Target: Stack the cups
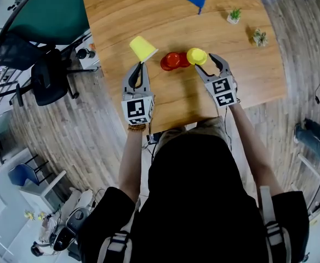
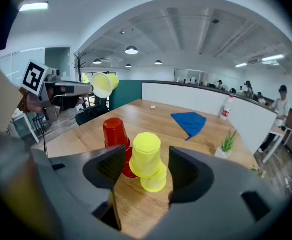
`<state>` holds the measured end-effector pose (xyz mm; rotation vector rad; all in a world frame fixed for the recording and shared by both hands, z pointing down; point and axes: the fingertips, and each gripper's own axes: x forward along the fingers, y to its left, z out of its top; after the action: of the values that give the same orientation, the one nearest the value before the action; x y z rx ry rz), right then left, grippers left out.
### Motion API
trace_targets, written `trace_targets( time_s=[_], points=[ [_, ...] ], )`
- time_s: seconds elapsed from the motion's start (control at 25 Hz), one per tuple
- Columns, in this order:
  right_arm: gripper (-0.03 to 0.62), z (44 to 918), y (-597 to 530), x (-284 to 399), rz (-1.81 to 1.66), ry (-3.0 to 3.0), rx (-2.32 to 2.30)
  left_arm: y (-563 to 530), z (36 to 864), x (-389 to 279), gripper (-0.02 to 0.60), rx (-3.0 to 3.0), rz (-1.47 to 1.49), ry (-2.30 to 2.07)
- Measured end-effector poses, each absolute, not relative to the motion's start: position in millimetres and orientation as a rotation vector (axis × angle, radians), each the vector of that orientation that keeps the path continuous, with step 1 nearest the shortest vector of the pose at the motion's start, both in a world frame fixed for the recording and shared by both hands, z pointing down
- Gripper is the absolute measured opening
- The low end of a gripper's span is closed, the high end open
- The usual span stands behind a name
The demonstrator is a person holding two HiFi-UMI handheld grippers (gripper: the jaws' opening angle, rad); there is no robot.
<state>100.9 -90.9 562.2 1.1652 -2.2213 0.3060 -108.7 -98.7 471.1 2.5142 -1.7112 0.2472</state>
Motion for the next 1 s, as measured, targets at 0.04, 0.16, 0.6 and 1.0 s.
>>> trace_targets(
  time_s=[0.04, 0.16, 0.6, 1.0],
  points=[
    [0.284, 555, -90, 105, 0.317, -2.242, 1.175, -96, 465, -100, 0.032, 2.563, 0.223, -1.672],
    [0.284, 524, -82, 103, 0.405, -2.408, 1.105, -87, 446, -69, 0.032, 2.707, 0.084, -1.481],
    [0.35, 458, -48, 58, 0.911, -2.804, 0.497, -31, 448, -2, 0.032, 3.148, 0.297, -0.937],
    [0.333, 466, -45, 48, 1.245, -2.771, 0.41, -1, 464, 9, 0.032, 3.179, 0.303, -0.837]
  ],
)
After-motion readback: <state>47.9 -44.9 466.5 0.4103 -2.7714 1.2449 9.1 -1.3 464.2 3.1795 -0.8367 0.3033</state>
